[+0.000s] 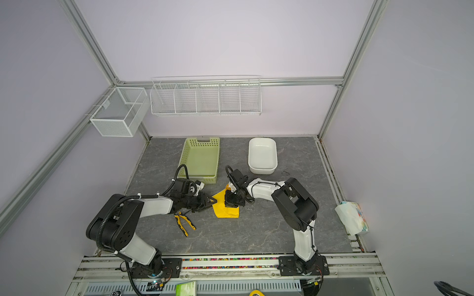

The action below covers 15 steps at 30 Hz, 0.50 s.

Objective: Place the utensils on the paper napkin and roll it up

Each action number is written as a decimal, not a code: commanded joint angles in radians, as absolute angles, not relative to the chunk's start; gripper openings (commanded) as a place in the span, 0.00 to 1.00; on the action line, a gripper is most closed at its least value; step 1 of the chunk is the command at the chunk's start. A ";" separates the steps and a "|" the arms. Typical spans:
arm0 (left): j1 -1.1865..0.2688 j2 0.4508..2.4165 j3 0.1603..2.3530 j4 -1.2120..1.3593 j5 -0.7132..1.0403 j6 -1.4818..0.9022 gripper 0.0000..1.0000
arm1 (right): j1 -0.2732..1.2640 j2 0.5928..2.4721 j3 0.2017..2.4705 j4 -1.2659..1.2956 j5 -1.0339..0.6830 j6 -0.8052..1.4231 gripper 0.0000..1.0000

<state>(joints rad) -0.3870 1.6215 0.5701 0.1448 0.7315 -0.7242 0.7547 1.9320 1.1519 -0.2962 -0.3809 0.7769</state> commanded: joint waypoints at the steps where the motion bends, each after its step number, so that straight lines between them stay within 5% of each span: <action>1: -0.387 1.666 0.614 0.173 0.730 -0.709 0.41 | 0.764 1.960 1.157 -0.343 -0.353 0.765 0.07; 15: -0.502 1.648 0.541 0.295 0.727 -0.819 0.45 | 0.763 1.958 1.155 -0.343 -0.350 0.765 0.07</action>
<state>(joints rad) -0.4892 1.6791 0.5777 0.2680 0.7563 -0.7784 0.7555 1.9320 1.1530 -0.3004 -0.3786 0.7738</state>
